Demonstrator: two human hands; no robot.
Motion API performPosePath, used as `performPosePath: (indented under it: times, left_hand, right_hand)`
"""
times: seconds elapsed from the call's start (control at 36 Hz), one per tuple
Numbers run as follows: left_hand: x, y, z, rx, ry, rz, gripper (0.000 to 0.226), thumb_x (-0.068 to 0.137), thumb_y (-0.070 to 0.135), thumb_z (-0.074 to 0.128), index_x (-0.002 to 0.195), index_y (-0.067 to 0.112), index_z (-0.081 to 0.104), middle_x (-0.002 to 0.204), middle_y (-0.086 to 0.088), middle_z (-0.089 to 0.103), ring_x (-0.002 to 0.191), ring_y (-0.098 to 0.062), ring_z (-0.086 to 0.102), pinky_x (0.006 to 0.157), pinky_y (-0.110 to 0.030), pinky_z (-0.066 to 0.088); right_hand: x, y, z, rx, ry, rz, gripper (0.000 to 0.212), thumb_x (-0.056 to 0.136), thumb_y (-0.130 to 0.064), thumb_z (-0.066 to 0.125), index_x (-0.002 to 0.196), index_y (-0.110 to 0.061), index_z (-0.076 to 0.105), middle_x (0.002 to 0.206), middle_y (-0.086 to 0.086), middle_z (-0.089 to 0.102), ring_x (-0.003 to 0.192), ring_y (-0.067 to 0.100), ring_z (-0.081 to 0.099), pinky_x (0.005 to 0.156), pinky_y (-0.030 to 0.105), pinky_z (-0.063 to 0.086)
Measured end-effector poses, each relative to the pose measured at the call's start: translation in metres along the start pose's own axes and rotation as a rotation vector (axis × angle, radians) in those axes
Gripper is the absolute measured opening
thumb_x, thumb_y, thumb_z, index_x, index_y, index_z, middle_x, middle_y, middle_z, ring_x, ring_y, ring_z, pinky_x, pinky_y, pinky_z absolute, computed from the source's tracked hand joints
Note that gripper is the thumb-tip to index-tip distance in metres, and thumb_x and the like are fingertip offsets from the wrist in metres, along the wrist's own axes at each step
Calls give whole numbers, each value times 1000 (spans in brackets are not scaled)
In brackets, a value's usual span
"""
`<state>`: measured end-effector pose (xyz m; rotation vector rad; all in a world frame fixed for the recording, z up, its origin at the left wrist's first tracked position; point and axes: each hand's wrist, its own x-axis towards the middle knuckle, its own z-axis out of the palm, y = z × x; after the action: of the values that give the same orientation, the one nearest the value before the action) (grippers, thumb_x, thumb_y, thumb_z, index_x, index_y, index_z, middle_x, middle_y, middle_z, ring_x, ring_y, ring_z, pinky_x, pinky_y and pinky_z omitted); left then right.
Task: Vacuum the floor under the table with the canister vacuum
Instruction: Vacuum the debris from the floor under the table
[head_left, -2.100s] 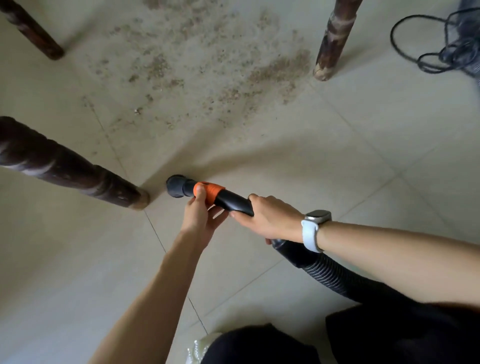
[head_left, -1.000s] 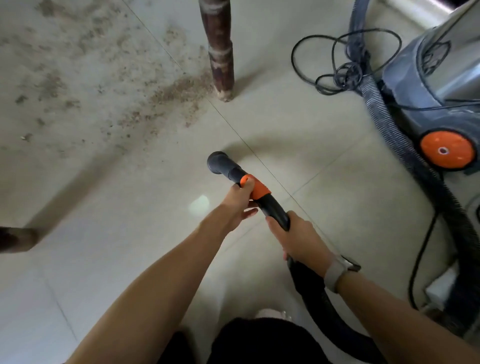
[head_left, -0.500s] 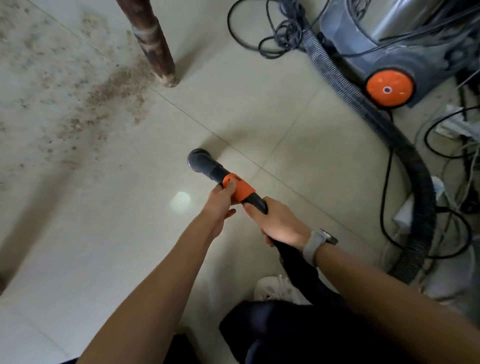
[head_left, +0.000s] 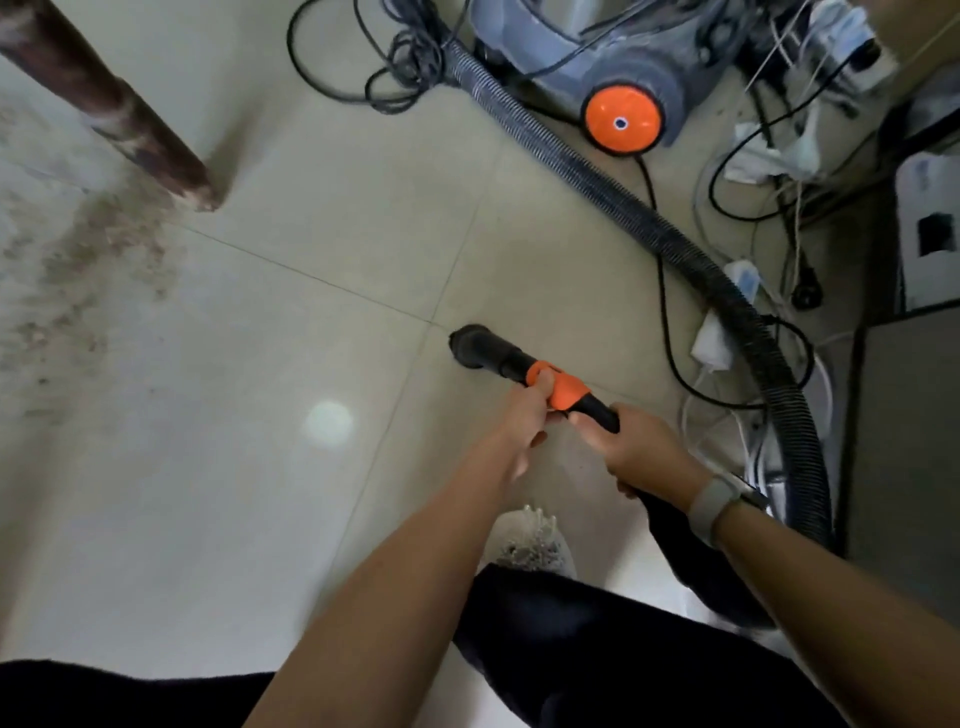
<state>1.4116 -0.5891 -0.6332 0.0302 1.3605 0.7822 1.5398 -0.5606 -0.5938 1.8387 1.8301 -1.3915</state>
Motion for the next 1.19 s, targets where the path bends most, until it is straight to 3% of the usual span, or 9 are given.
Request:
performPosePath:
  times: [0.17,0.31,0.42,0.58,0.67,0.75,0.83,0.97,1.19]
  left_hand:
    - [32,39,1,112,54,87,42,101,41,35,130,12,46,98,0,57,67,-6,48,57,-25,30]
    - [36,44,-21,128,98,122,44,101,41,35,135,14,42,127,-4,60,79,-8,55,66,-26,34]
    - [24,21,-26,65,83,70,37,101,42,37,128,18,46,122,0,58,89,-10,54,80,-29,35]
    - [27,16,-20,39,58,48,47,100,44,38,136,14,41,128,-2,57,99,-14,55,78,-28,36]
    - [40,36,-20,161,61,145,49,100,40,39,140,12,37,115,-8,62,80,-8,54,73,-25,39]
    - [54,46,-35,290,138,212,62,96,45,46,148,20,24,134,-9,54,113,-20,55,102,-33,38]
    - [59,42,-63,516,260,235,67,94,48,48,149,21,23,145,-11,42,129,-29,44,110,-43,34]
    - [57,13,-126,1151,498,162,70,92,55,44,150,26,16,156,-6,19,142,-30,17,108,-47,27]
    - [43,-4,-214,1463,555,58,76,94,54,44,152,24,4,159,-8,-7,146,-33,-4,113,-50,19]
  right_hand:
    - [35,-15,5,54,115,-8,39,91,-48,52,72,-14,52,51,2,56,32,15,53,38,23,41]
    - [46,-33,12,206,-40,0,37,91,-43,53,71,-13,50,50,4,52,36,22,50,39,23,41]
    - [33,-22,9,160,-156,-50,41,93,-42,53,67,-11,47,45,6,50,34,23,49,37,23,38]
    - [26,-17,5,-20,-49,-79,41,92,-48,50,69,-14,50,39,1,53,32,17,51,36,21,37]
    - [43,-28,0,120,68,-6,37,91,-45,54,72,-14,51,50,3,55,32,16,51,34,19,38]
    - [67,-43,-10,267,158,33,38,90,-46,54,75,-12,52,54,7,55,35,20,50,36,24,43]
    - [91,-62,-16,397,189,61,38,90,-46,54,76,-11,50,57,9,53,37,21,49,39,25,45]
    - [114,-87,1,463,153,44,37,89,-47,54,76,-13,48,58,9,52,39,23,49,42,27,48]
    - [101,-119,57,219,-131,-138,36,90,-46,52,78,-13,49,57,7,54,40,25,52,43,29,47]
